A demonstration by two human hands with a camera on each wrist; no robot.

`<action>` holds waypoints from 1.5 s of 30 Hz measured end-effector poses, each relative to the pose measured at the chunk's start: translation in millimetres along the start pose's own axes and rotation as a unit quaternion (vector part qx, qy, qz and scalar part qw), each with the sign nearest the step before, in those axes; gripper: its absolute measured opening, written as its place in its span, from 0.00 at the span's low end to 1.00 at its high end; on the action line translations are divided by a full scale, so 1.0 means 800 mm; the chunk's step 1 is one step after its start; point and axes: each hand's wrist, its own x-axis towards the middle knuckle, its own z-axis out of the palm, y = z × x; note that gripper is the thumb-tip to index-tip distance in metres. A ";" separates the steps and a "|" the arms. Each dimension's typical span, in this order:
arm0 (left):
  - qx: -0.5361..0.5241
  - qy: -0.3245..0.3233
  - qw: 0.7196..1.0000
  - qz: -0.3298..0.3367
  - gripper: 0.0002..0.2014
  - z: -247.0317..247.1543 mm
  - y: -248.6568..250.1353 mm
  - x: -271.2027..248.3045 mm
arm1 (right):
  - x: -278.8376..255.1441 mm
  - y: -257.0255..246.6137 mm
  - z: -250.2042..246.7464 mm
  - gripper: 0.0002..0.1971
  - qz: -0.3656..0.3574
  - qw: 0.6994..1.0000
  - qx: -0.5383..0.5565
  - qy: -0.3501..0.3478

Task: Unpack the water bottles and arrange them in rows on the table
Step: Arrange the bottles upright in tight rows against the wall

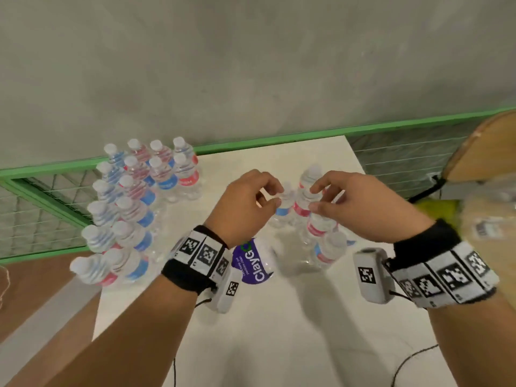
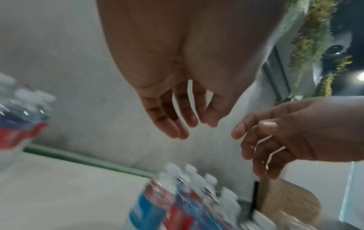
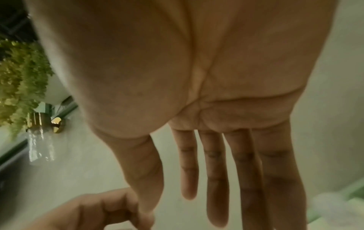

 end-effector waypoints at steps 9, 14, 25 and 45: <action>0.006 -0.081 0.997 0.006 0.38 0.162 0.009 -0.015 | -0.056 0.132 0.078 0.36 0.010 1.000 0.021 -0.014; 0.075 -0.112 0.991 -0.007 0.39 0.176 0.016 0.005 | -0.048 0.156 0.099 0.29 -0.019 0.998 0.040 0.040; 0.015 -0.091 0.995 -0.038 0.18 0.181 0.006 -0.029 | -0.046 0.183 0.098 0.21 -0.023 0.995 0.067 0.063; 0.026 0.064 0.970 -0.234 0.14 -0.011 -0.092 -0.086 | 0.014 0.078 0.111 0.15 -0.099 0.993 0.066 -0.002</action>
